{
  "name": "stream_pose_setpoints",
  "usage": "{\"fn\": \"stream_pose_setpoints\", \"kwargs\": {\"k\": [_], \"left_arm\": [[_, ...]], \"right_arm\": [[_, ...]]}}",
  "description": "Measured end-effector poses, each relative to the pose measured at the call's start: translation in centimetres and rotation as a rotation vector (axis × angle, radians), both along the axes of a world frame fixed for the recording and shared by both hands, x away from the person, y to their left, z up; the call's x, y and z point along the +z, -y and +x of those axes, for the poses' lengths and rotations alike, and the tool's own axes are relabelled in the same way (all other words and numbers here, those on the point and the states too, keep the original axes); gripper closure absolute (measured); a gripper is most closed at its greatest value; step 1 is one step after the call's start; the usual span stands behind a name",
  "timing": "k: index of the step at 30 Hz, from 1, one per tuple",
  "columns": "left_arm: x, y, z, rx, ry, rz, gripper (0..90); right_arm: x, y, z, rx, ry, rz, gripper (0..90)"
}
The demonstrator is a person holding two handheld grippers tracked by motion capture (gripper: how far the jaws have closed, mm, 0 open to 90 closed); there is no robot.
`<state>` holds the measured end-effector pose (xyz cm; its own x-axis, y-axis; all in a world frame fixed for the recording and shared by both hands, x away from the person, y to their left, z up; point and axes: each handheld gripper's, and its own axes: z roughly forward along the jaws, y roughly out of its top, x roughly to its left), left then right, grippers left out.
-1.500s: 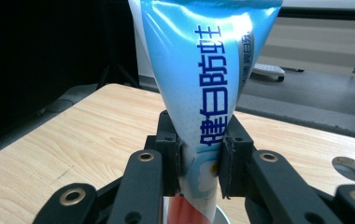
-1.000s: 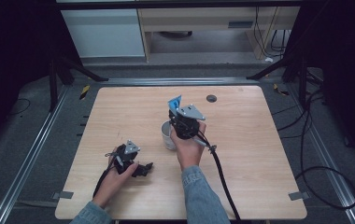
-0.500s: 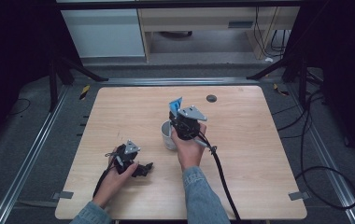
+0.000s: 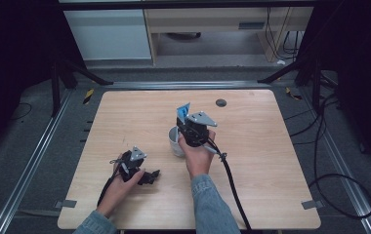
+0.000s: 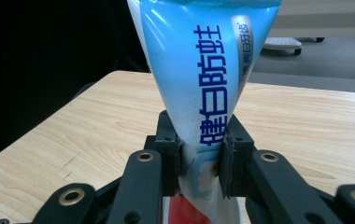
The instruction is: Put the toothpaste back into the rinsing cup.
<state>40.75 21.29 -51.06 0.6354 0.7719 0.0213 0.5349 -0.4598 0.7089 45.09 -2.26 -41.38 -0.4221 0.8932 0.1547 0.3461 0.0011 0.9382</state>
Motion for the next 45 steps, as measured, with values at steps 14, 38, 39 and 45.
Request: {"fn": "stream_pose_setpoints", "kwargs": {"k": [14,38,39,45], "left_arm": [[0.0,0.0,0.0,0.0,0.0,0.0,0.0],[0.0,0.0,0.0,0.0,0.0,0.0,0.0],[0.0,0.0,0.0,0.0,0.0,0.0,0.0],[0.0,0.0,0.0,0.0,0.0,0.0,0.0]], "right_arm": [[-0.8,0.0,0.3,0.01,-0.033,0.016,72.5],[-1.1,1.5,1.0,0.007,-0.078,0.066,70.3],[-1.1,1.5,1.0,0.006,-0.078,0.063,69.9],[-1.1,1.5,1.0,0.0,-0.074,0.053,68.0]]}}
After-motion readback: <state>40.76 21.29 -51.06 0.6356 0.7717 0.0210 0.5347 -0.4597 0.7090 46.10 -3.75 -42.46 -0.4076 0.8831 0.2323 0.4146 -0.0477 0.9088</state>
